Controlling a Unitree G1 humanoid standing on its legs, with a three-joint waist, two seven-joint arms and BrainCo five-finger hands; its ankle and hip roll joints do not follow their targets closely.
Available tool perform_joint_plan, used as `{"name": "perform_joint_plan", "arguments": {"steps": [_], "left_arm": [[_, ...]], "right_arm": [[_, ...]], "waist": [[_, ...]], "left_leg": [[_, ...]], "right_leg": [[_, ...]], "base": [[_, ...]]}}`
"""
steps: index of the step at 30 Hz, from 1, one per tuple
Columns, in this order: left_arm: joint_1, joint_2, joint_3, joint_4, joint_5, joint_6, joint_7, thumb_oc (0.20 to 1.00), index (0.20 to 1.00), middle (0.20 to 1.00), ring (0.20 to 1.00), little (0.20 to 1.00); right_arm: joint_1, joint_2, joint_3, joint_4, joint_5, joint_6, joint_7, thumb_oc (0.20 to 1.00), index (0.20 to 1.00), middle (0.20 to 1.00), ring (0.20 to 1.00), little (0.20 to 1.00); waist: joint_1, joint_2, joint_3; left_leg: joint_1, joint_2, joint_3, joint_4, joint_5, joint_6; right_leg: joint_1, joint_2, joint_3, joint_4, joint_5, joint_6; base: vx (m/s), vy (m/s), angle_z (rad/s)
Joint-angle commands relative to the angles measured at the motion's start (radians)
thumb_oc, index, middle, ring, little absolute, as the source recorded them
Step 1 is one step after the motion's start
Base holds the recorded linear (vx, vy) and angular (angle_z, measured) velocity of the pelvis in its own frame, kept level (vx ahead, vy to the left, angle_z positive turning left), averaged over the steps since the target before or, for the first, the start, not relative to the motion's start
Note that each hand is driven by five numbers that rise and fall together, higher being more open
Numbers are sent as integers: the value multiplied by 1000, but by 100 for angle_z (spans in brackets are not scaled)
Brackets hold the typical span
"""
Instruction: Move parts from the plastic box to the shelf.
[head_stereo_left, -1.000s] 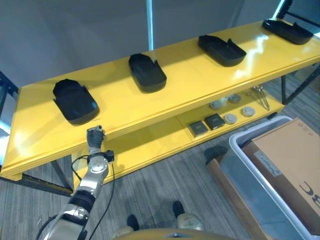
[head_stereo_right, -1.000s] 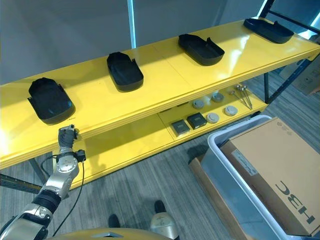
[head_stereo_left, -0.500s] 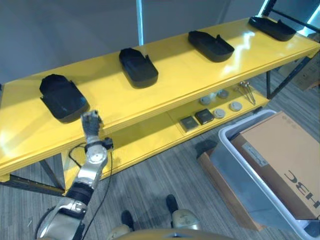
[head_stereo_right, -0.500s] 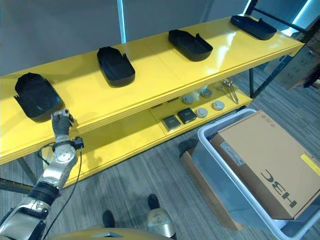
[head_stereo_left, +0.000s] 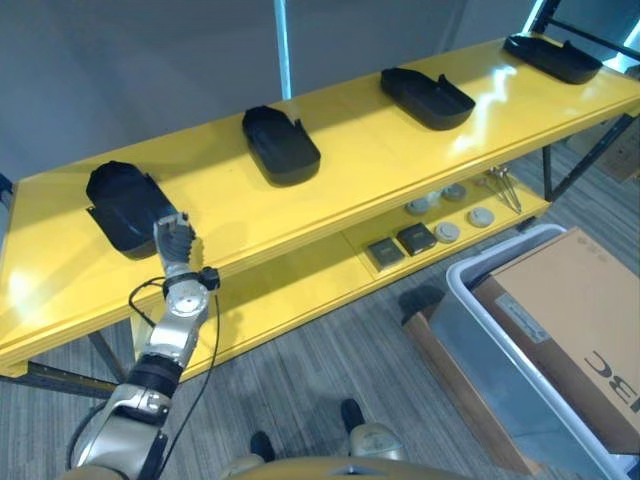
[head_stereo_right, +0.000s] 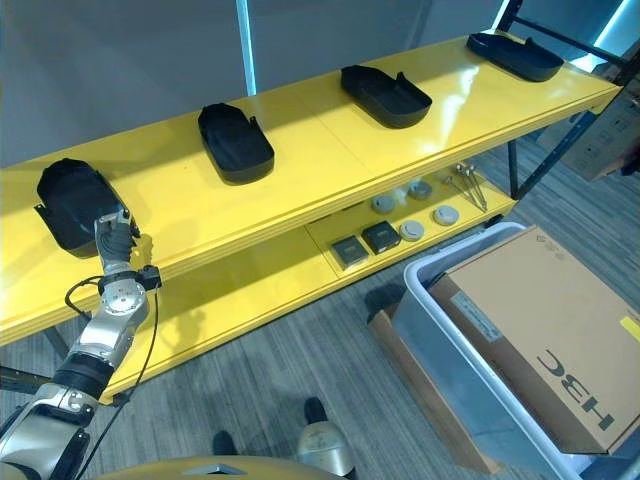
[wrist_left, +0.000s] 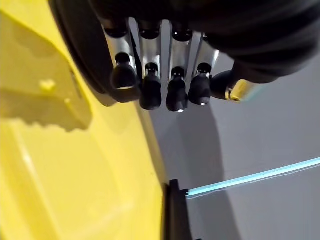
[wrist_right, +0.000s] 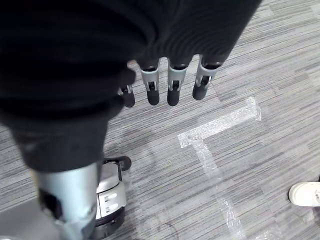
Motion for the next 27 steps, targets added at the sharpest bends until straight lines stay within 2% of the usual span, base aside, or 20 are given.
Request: {"name": "perform_joint_plan", "arguments": {"steps": [1,10,18,27], "left_arm": [[-128,36,43,54,20,-57,30,200,200,200,200,200],[-217,64,49,212,-6,-75,46,200,200,200,200,200],[-298,112,66,344,-58,-53,39,200,200,200,200,200],[-355,164,78,425,-96,-41,29,200,200,200,200,200]], "right_arm": [[15,-30,48,46,-15,20,2,1000,1000,1000,1000,1000],[1,-54,69,37,-18,25,21,1000,1000,1000,1000,1000],[-22,-73,96,38,-20,27,34,1000,1000,1000,1000,1000],[-47,-85,110,46,-13,13,43,1000,1000,1000,1000,1000]], "waist": [[-10,-22,3],[-34,-25,21],[-60,-29,37],[-68,-30,57]], "left_leg": [[-24,49,-35,39,-45,-3],[-32,53,-19,44,-43,-4],[-46,58,-3,54,-43,-7],[-71,58,-3,68,-43,-8]], "right_leg": [[-3,-71,4,35,-37,56],[-24,-68,25,45,-35,57],[-45,-64,46,56,-37,53],[-69,-62,56,65,-39,48]], "base": [[8,-2,-3],[-7,2,-2],[-4,6,-6],[-15,8,-4]]}}
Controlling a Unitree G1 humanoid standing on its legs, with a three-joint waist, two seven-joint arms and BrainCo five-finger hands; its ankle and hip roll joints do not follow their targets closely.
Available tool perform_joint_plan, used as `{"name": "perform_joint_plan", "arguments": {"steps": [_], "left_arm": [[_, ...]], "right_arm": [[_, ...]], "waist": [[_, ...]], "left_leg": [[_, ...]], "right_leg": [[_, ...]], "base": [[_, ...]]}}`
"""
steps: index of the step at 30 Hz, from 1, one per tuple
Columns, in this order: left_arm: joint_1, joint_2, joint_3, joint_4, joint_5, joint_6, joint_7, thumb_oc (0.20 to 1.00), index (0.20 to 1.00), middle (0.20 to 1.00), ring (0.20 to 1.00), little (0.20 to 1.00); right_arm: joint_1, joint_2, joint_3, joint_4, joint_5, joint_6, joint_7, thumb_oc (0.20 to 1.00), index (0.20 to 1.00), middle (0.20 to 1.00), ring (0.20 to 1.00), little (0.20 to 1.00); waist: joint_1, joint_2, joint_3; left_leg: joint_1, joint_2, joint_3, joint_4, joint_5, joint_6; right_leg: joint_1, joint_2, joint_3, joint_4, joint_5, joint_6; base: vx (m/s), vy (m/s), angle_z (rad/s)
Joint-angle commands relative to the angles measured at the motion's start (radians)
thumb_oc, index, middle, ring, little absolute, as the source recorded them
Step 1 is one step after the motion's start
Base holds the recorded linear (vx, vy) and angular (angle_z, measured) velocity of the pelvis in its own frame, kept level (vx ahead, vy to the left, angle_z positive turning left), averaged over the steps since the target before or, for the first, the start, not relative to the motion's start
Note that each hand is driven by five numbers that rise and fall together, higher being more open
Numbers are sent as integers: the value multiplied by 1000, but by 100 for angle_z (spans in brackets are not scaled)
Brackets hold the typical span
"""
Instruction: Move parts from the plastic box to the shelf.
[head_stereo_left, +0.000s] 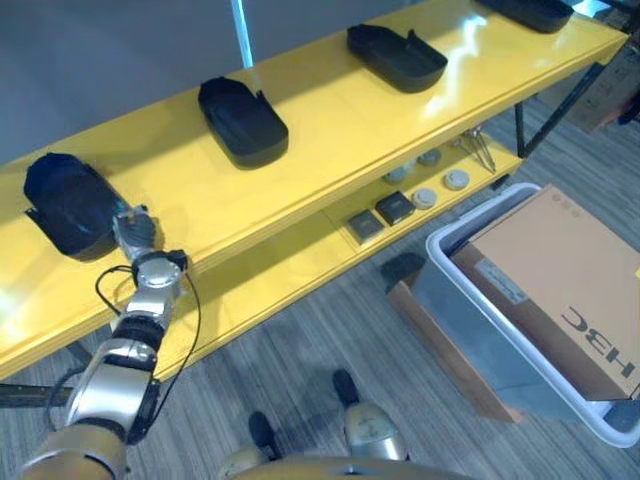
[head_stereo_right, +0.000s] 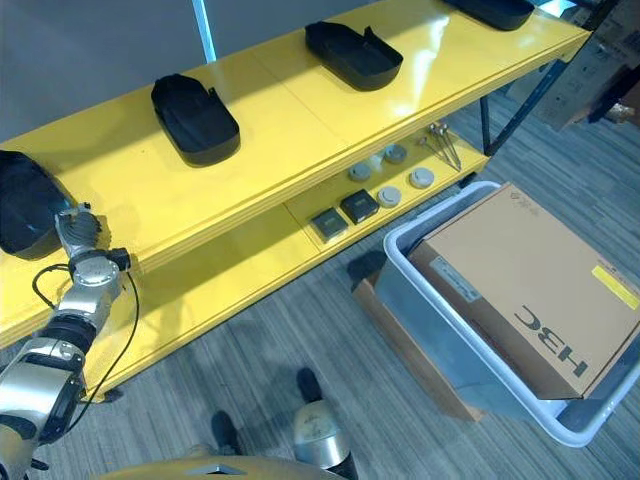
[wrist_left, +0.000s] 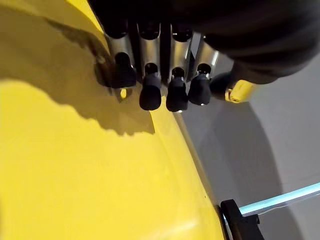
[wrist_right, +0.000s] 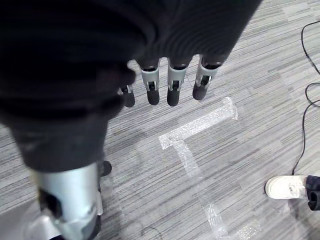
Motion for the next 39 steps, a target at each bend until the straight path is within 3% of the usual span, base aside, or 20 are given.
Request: {"name": "perform_joint_plan", "arguments": {"steps": [1,16,22,23,24,25,27,33,37,39], "left_arm": [[-112,74,43,55,-26,-30,12,200,200,200,200,200],[-93,118,76,64,-36,-69,-18,200,200,200,200,200],[0,62,61,-67,-12,-111,-78,200,200,200,200,200],[21,45,54,-93,-6,-122,-94,347,347,347,347,347],[41,27,48,-121,2,-130,-102,617,617,617,617,617],[88,-5,38,-186,-1,-134,-123,1000,1000,1000,1000,1000],[131,-28,34,-240,-23,-152,-167,1000,1000,1000,1000,1000],[375,-176,7,-473,-317,-229,-439,1000,1000,1000,1000,1000],[507,-187,-52,-491,-399,-180,-618,1000,1000,1000,1000,1000],[544,-182,-69,-478,-390,-151,-646,1000,1000,1000,1000,1000]], "right_arm": [[2,-36,70,46,-11,5,16,1000,1000,1000,1000,1000],[-4,-30,67,55,-7,-4,13,1000,1000,1000,1000,1000],[10,-11,38,59,-6,-13,9,1000,1000,1000,1000,1000],[13,-9,32,60,-7,-16,7,1000,1000,1000,1000,1000],[15,-5,26,60,-7,-16,6,1000,1000,1000,1000,1000],[21,3,13,59,-10,-15,1,1000,1000,1000,1000,1000],[26,10,2,58,-11,-13,-4,1000,1000,1000,1000,1000],[25,43,-51,60,-19,13,-24,1000,1000,1000,1000,1000],[0,58,-68,62,-27,46,-31,1000,1000,1000,1000,1000],[-13,59,-70,62,-28,60,-32,1000,1000,1000,1000,1000]], "waist": [[-2,-27,-7],[24,-26,-5],[54,-24,-16],[60,-24,-17],[65,-23,-18],[75,-21,-21],[86,-20,-24],[143,-14,-46],[185,-10,-58],[198,-7,-62]], "left_leg": [[-34,58,-44,70,-46,-7],[-40,52,-69,70,-46,-5],[-35,48,-82,63,-48,-4],[-34,48,-85,62,-48,-3],[-33,47,-88,62,-49,-3],[-31,45,-94,60,-50,-2],[-29,43,-99,58,-51,-2],[-21,31,-135,54,-56,-3],[-15,26,-157,46,-52,-6],[-12,26,-162,43,-50,-6]], "right_leg": [[-11,-64,21,60,-60,42],[-6,-69,3,51,-59,38],[9,-73,-14,39,-58,41],[11,-74,-17,38,-57,42],[13,-75,-20,36,-57,42],[19,-76,-26,32,-57,42],[25,-78,-33,28,-56,42],[59,-80,-70,6,-53,35],[79,-81,-102,-5,-47,33],[85,-82,-112,-5,-49,35]], "base": [[0,0,0],[-2,-1,0],[-23,-18,6],[-27,-18,5],[-32,-17,10],[-30,-15,14],[-29,-14,13],[-48,-15,13],[-85,-16,19],[-73,-4,9]]}}
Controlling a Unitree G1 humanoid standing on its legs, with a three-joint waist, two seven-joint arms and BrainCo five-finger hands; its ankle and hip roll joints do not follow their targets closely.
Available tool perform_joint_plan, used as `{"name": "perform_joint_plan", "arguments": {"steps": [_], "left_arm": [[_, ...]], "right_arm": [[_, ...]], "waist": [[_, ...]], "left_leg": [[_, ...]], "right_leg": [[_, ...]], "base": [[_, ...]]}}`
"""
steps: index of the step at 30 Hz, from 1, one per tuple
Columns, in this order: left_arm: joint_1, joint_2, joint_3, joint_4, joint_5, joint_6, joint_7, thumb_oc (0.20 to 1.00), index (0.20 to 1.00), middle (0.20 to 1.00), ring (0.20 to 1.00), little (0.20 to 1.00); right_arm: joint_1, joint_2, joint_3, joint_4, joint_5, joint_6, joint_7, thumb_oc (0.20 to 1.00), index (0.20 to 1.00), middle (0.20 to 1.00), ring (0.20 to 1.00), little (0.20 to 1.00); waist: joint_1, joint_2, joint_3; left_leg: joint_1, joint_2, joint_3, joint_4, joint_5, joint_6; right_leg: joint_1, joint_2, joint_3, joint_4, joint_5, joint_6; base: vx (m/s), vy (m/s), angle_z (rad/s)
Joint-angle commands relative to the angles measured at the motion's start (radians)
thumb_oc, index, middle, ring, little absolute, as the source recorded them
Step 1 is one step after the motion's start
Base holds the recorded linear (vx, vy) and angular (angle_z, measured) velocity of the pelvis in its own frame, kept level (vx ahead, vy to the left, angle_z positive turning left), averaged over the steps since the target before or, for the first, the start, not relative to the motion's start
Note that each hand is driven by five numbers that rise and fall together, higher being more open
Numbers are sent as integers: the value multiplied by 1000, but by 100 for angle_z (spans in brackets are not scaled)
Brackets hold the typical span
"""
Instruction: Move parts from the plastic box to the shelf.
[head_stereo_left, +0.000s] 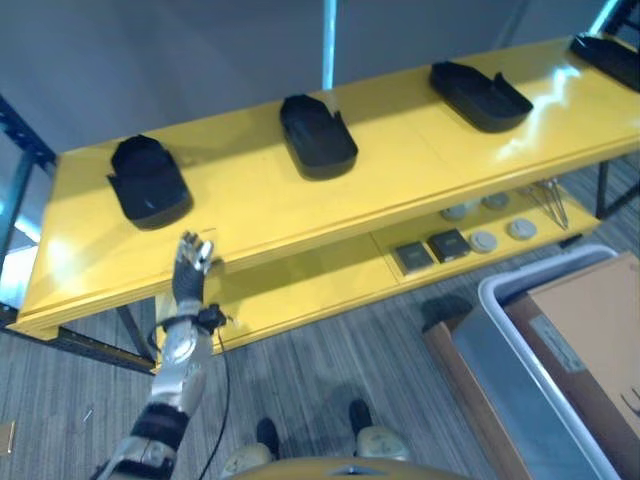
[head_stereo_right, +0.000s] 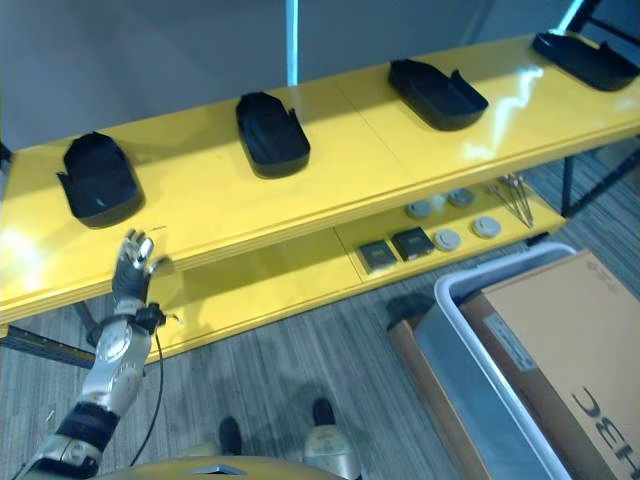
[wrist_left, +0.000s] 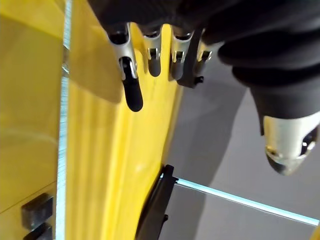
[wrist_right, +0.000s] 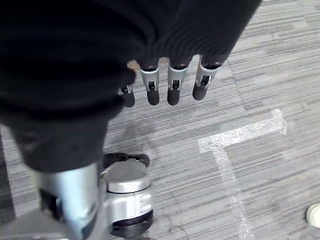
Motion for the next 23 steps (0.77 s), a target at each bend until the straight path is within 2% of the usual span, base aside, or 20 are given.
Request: {"name": "perform_joint_plan", "arguments": {"steps": [1,3,4,7,8,9,11,12,16,23], "left_arm": [[-15,17,-45,85,-29,61,-149,1000,1000,1000,1000,1000],[33,31,-70,153,1,77,-211,1000,1000,1000,1000,1000],[66,46,-75,215,10,114,-206,1000,1000,1000,1000,1000],[97,12,-26,532,116,117,-196,1000,1000,1000,1000,1000],[96,12,-26,533,116,117,-196,1000,1000,1000,1000,1000],[96,1,-10,619,151,112,-199,1000,1000,1000,1000,1000],[98,-25,26,864,240,160,-165,1000,1000,1000,1000,1000],[100,-27,37,917,281,172,-162,1000,1000,1000,1000,1000],[99,-44,50,975,288,163,-177,1000,1000,1000,1000,1000],[83,-48,25,956,298,149,-196,1000,1000,1000,1000,1000]], "right_arm": [[-9,13,13,61,-28,46,-24,1000,1000,1000,1000,1000],[-27,4,12,63,-33,61,-23,1000,1000,1000,1000,1000],[-41,-7,9,59,-43,74,-18,1000,1000,1000,1000,1000],[-72,-4,23,69,-51,97,-17,1000,1000,1000,1000,1000],[-72,-4,23,69,-51,97,-17,1000,1000,1000,1000,1000],[-79,1,27,72,-48,103,-21,1000,1000,1000,1000,1000],[-108,19,39,93,-40,125,-25,1000,1000,1000,1000,1000],[-116,23,40,100,-37,130,-26,1000,1000,1000,1000,1000],[-120,31,36,115,-46,138,-35,1000,1000,1000,1000,1000],[-120,49,61,109,-47,146,-75,1000,1000,1000,1000,1000]], "waist": [[16,-38,4],[30,-30,-2],[40,-23,-7],[60,-20,-26],[60,-20,-26],[63,-21,-29],[71,-29,-42],[71,-31,-46],[70,-37,-61],[77,-39,-68]], "left_leg": [[-32,26,-69,40,-48,-4],[-28,26,-75,35,-45,-3],[-25,25,-80,31,-42,-2],[-26,23,-94,21,-32,0],[-26,23,-94,21,-32,0],[-27,22,-101,20,-30,0],[-28,24,-112,17,-25,2],[-29,24,-113,16,-23,2],[-29,24,-117,7,-22,5],[-44,14,-124,2,-23,10]], "right_leg": [[12,-79,-25,1,-21,46],[19,-80,-34,1,-22,47],[25,-80,-40,1,-22,50],[26,-82,-48,1,-15,55],[26,-82,-48,1,-15,55],[25,-82,-48,1,-13,56],[23,-80,-46,1,-8,57],[22,-78,-43,1,-7,57],[16,-76,-35,1,-4,59],[-1,-81,-39,1,3,63]], "base": [[-69,10,11],[-98,35,23],[-119,62,18],[-81,28,9],[-31,-5,10],[-32,-10,14],[-37,-21,10],[0,0,0],[-8,-5,2],[-49,-3,0]]}}
